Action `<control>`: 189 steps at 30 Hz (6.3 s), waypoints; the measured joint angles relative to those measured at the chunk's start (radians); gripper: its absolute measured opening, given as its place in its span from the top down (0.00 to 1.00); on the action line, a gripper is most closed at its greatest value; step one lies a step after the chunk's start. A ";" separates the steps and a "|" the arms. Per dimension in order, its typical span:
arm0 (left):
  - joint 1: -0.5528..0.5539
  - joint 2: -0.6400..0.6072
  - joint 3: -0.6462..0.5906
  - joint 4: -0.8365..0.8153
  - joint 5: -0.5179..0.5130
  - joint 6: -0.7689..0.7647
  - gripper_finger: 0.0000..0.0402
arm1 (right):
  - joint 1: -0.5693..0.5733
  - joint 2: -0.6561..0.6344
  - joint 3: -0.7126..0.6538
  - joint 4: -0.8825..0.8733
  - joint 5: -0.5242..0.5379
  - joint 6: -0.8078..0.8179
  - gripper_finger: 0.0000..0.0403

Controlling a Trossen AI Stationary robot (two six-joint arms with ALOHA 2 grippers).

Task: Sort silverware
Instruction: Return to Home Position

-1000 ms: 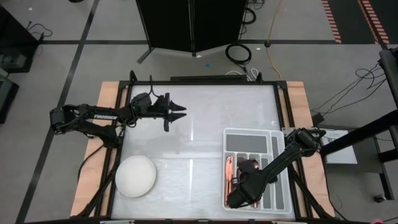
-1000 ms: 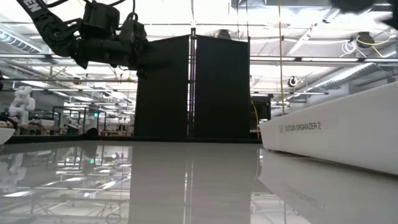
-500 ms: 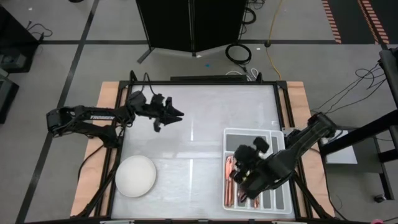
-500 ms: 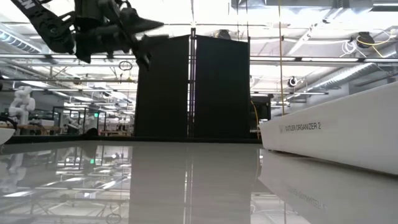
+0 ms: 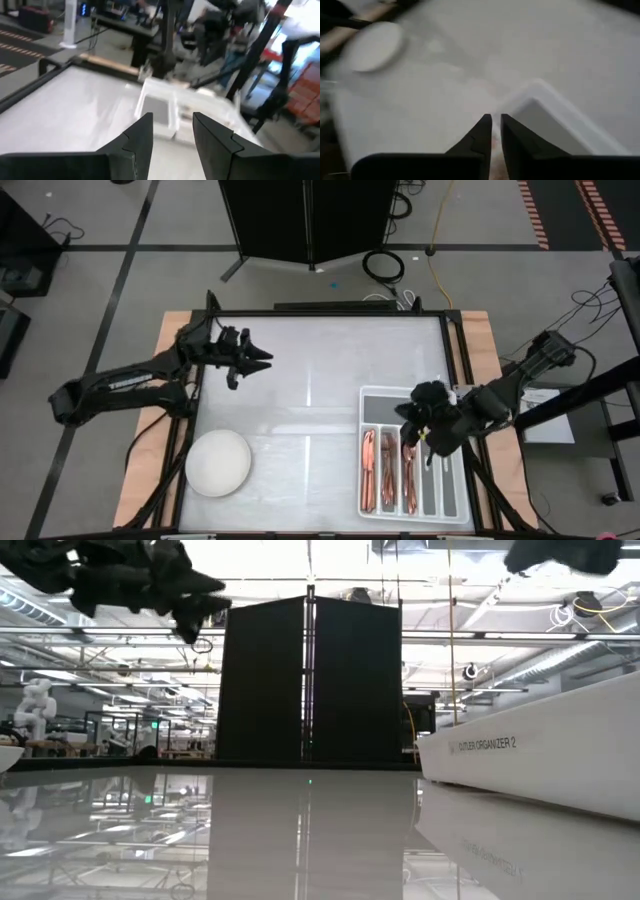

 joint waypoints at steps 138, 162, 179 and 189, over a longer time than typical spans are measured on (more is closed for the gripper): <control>-0.379 -0.577 -0.425 0.058 -1.026 0.193 0.66 | -0.708 -1.034 -1.083 1.040 -0.433 -1.025 1.00; -0.379 -0.577 -0.425 0.058 -1.026 0.193 0.66 | -0.708 -1.034 -1.083 1.040 -0.433 -1.025 1.00; -0.379 -0.577 -0.425 0.058 -1.026 0.193 0.66 | -0.708 -1.034 -1.083 1.040 -0.433 -1.025 1.00; -0.379 -0.577 -0.425 0.058 -1.026 0.193 0.66 | -0.708 -1.034 -1.083 1.040 -0.433 -1.025 1.00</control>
